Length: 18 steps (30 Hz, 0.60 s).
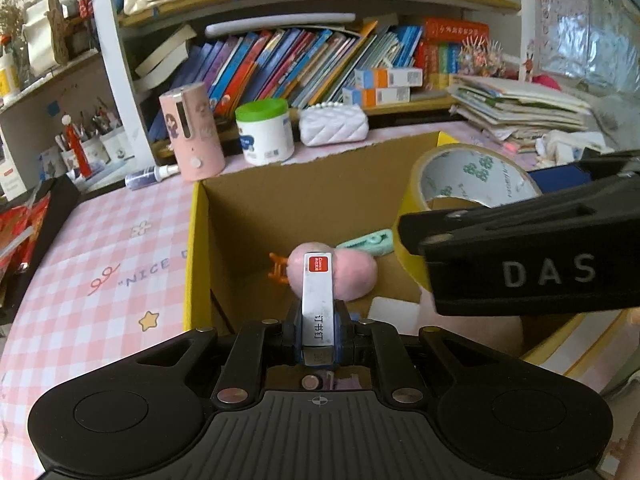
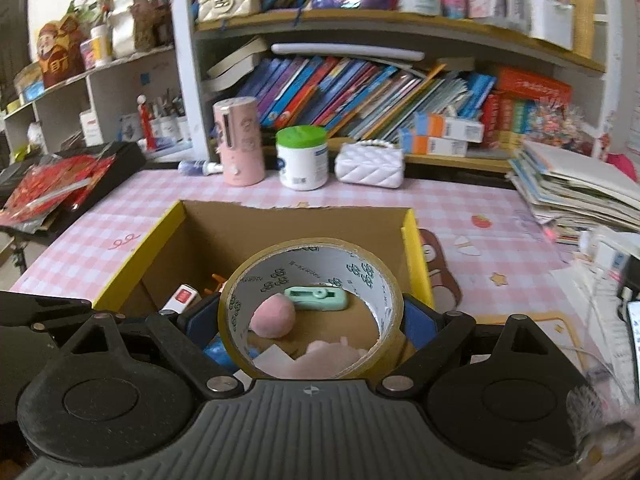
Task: Organize objects
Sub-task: 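Open the left tool to drop the white box in while the right tool drops the tape roll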
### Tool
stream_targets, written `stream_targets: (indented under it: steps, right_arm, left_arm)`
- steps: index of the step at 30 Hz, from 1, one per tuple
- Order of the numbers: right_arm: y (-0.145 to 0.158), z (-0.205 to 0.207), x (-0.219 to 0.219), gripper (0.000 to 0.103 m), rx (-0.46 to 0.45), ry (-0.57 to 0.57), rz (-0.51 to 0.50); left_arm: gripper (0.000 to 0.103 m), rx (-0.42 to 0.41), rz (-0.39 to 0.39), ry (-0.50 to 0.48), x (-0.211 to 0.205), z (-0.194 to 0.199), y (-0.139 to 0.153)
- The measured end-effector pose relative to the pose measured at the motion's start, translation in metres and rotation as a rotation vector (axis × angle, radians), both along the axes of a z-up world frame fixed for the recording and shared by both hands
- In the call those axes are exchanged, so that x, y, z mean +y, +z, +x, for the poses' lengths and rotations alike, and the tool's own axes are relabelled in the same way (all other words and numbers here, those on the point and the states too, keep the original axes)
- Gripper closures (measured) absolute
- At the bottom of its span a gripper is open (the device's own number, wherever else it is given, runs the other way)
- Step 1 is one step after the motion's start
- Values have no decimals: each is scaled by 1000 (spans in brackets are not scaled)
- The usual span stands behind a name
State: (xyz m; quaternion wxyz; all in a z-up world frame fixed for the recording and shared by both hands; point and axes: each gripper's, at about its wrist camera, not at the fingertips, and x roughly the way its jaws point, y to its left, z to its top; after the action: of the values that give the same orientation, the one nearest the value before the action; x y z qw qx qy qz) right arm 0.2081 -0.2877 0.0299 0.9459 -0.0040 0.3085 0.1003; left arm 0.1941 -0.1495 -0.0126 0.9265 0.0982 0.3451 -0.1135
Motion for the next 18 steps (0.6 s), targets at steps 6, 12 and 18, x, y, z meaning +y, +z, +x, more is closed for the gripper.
stream_targets:
  steps: [6, 12, 18]
  right_arm:
    - [-8, 15, 3, 12, 40, 43, 10]
    - [-16, 27, 10, 12, 90, 91, 11]
    - [-22, 35, 20, 12, 130, 140, -2]
  left_arm:
    - [85, -22, 34, 11, -3, 1, 0]
    - [61, -39, 54, 26, -3, -2, 2]
    - [41, -52, 66, 50, -3, -5, 5]
